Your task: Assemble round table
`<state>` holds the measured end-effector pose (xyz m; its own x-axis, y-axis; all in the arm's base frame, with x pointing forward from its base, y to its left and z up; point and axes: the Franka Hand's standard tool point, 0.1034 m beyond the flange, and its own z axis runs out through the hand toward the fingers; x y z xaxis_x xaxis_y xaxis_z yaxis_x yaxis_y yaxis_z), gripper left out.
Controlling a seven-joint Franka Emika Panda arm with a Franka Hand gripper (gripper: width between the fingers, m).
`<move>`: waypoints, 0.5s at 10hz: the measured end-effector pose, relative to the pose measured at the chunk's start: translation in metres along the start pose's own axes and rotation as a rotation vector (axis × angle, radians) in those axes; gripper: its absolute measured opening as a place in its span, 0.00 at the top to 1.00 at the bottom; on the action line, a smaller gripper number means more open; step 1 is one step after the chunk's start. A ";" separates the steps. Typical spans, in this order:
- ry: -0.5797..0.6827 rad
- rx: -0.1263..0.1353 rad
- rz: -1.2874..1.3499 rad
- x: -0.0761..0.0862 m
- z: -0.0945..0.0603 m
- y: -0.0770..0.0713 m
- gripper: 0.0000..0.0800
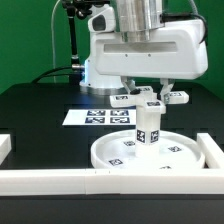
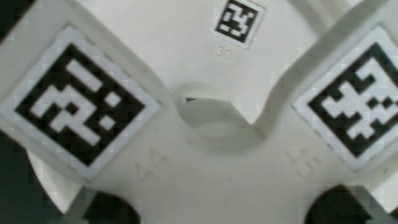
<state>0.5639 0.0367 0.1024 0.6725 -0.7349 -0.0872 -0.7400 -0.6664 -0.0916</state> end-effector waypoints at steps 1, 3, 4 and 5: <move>0.011 0.007 0.120 0.000 0.000 0.000 0.44; 0.012 0.009 0.307 0.000 0.000 0.000 0.44; 0.011 0.011 0.413 0.000 0.000 0.000 0.44; 0.010 0.015 0.496 0.001 0.000 0.000 0.44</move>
Offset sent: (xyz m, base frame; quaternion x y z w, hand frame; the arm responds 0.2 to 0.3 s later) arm -0.0006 -0.0067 0.0021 -0.0159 -0.0069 0.2677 0.9634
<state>0.5645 0.0363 0.1024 0.2391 -0.9642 -0.1147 -0.9706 -0.2341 -0.0555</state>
